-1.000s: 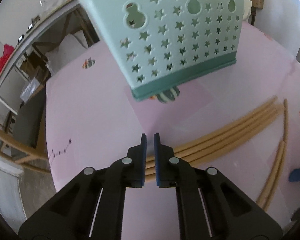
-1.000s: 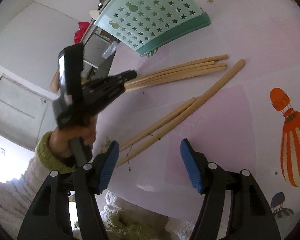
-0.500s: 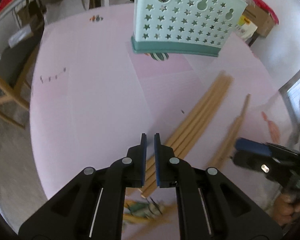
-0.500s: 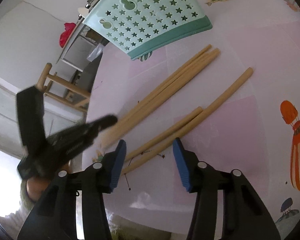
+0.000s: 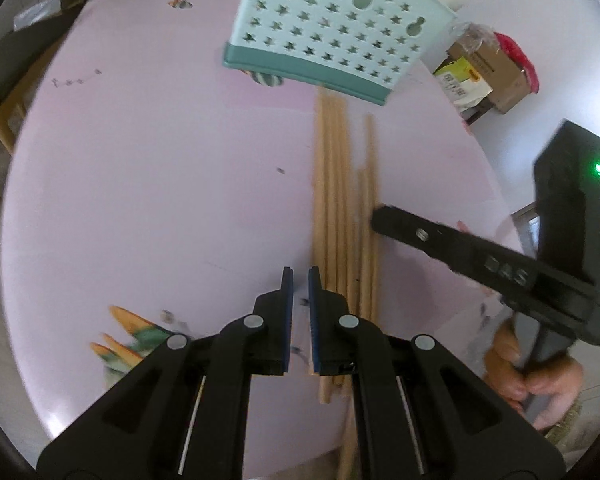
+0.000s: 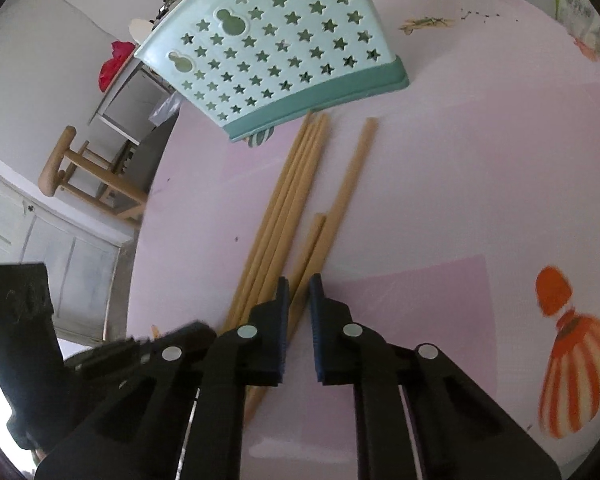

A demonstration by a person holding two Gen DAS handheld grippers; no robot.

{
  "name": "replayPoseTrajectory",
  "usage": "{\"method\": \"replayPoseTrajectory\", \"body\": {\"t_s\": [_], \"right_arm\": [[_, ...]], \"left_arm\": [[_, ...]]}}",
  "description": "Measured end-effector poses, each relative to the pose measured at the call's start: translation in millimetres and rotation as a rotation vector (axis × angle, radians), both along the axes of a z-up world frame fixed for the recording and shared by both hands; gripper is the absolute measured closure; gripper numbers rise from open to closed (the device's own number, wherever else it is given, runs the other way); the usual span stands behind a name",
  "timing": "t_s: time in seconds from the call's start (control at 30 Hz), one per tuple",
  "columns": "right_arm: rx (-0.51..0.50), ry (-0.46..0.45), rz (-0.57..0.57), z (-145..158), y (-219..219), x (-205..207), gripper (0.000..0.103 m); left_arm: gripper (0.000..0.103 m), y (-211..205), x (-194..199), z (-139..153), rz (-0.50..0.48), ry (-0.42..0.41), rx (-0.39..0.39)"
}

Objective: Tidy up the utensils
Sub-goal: 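Close the right tool on one wooden chopstick while the left tool reaches the chopsticks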

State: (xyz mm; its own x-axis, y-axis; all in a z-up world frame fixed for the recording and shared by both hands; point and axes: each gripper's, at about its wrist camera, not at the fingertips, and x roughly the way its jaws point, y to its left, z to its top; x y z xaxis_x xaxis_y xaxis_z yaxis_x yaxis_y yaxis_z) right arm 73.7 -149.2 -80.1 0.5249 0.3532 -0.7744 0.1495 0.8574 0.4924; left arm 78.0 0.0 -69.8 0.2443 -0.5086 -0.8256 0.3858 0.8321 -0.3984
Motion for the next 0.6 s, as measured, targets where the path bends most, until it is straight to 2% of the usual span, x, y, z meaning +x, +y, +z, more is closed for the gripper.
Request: {"method": "replayPoseTrajectory", "body": {"t_s": [0.23,0.5,0.57,0.6], "right_arm": [[-0.063,-0.005,0.033,5.0,-14.0,4.2,0.094],[-0.16,-0.022,0.044,10.3,-36.2,0.0,0.097],[-0.173,-0.022,0.038,11.3,-44.3,-1.1,0.096],[-0.18,-0.021,0.034,9.8,-44.0,1.2,0.096]], "left_arm": [[0.097,-28.5,-10.7,-5.9,-0.029,0.03,-0.068],[0.096,-30.2,-14.7,-4.2,-0.028,-0.014,-0.049],[0.095,-26.4,-13.6,-2.7,-0.021,-0.023,-0.042],[0.091,-24.3,-13.0,-1.6,-0.014,-0.029,-0.044]]}}
